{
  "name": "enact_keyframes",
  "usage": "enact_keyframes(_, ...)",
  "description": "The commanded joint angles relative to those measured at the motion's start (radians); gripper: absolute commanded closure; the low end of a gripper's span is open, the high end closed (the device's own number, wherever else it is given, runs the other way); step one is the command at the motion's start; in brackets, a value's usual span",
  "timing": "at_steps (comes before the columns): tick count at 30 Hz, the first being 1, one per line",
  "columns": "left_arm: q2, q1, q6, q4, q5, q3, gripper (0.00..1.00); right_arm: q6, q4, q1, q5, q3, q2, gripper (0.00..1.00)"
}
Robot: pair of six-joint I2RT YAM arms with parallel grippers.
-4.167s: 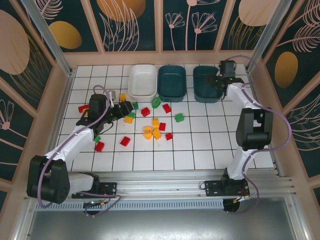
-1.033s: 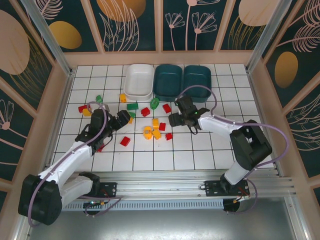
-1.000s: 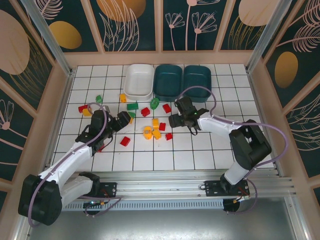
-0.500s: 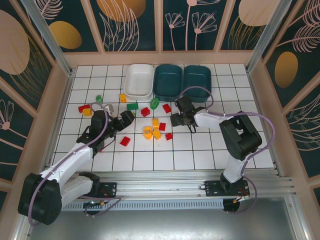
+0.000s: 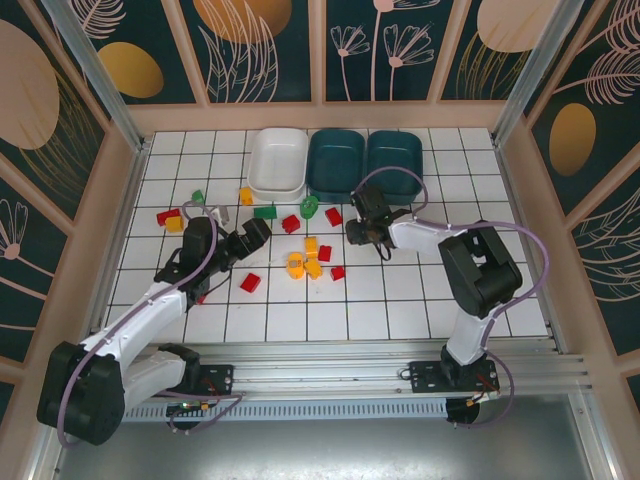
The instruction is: Sort the legos into containers by color
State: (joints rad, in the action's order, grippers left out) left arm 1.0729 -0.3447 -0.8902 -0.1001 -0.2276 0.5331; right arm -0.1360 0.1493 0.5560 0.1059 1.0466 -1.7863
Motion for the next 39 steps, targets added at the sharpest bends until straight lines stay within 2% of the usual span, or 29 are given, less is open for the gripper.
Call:
enact_keyframes(1, 0.011, -0.005, 0.033, 0.013, 0.0, 0.046, 0.02, -0.005, -0.013, -0.003, 0.049, 0.049, 0.097, 0.65)
enact_keyframes(5, 0.035, -0.004, 0.028, 0.002, -0.023, 0.057, 0.01, -0.009, -0.009, -0.077, 0.075, 0.12, 0.114, 0.65)
enact_keyframes(10, 0.104, -0.043, 0.002, -0.065, -0.118, 0.049, 0.03, -0.033, 0.002, -0.215, 0.063, 0.256, 0.014, 0.65)
enact_keyframes(15, 0.174, -0.193, -0.02, -0.169, -0.078, 0.062, 0.05, -0.009, 0.091, -0.314, 0.016, 0.488, -0.196, 0.65)
enact_keyframes(20, 0.234, -0.212, -0.012, -0.172, -0.081, 0.103, 0.05, -0.005, 0.174, -0.368, -0.023, 0.647, -0.317, 0.62)
enact_keyframes(23, 0.242, -0.212, -0.003, -0.161, -0.084, 0.111, 0.03, -0.013, 0.18, -0.382, -0.049, 0.659, -0.324, 0.54)
enact_keyframes(26, 0.245, -0.212, 0.002, -0.149, -0.082, 0.112, 0.02, -0.014, 0.175, -0.381, -0.057, 0.654, -0.306, 0.43)
enact_keyframes(30, 0.237, -0.212, 0.013, -0.127, -0.069, 0.113, 0.01, -0.01, 0.16, -0.366, -0.043, 0.619, -0.234, 0.4)
enact_keyframes(33, 0.22, -0.212, 0.024, -0.108, -0.033, 0.111, 0.01, -0.026, 0.131, -0.326, -0.019, 0.535, -0.122, 0.39)
enact_keyframes(36, 0.186, -0.212, 0.028, -0.068, 0.064, 0.104, 0.01, -0.03, 0.064, -0.217, 0.006, 0.371, 0.011, 0.39)
enact_keyframes(39, 0.138, -0.208, -0.007, 0.019, 0.256, 0.09, 0.01, -0.039, 0.027, -0.072, 0.032, 0.221, 0.088, 0.39)
